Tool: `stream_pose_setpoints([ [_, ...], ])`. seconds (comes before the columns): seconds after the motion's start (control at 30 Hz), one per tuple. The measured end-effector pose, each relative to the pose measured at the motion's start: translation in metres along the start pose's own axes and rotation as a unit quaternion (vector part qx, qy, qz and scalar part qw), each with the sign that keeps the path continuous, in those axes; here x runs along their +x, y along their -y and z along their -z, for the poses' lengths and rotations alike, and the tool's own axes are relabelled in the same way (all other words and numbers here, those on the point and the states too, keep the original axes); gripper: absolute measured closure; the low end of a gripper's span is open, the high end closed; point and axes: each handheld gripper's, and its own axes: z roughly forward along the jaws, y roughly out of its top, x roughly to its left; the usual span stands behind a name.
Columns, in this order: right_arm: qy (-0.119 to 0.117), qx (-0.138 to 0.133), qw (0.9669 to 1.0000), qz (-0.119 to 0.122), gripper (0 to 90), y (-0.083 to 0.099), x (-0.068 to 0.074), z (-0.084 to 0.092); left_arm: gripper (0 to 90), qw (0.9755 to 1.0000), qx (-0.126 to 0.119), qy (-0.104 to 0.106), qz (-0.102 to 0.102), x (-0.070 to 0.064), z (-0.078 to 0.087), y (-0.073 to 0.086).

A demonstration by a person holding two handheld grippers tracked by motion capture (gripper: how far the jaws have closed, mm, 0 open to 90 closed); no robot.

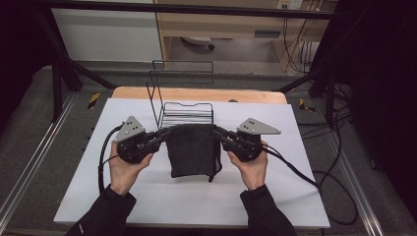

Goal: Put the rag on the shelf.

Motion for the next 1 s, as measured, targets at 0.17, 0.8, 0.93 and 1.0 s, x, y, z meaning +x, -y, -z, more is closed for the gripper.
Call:
stream_pose_setpoints([
  [0.17,0.005,-0.013,0.9999,0.002,81.1,-0.006,0.002,0.002,82.2,0.9999,-0.012,-0.002,0.0,0.001,0.0,-0.006],
  [0.8,0.035,-0.066,0.9969,0.027,81.3,-0.035,0.007,0.0,82.4,0.9972,-0.072,-0.019,0.0,0.007,0.0,-0.032],
  [0.93,0.04,-0.074,0.9961,0.028,81.3,-0.041,0.005,0.0,82.4,0.9963,-0.083,-0.021,-0.001,0.008,0.0,-0.039],
  [1.0,0.04,-0.078,0.9958,0.027,81.3,-0.044,0.005,0.0,82.5,0.9959,-0.088,-0.022,-0.002,0.009,0.0,-0.043],
])
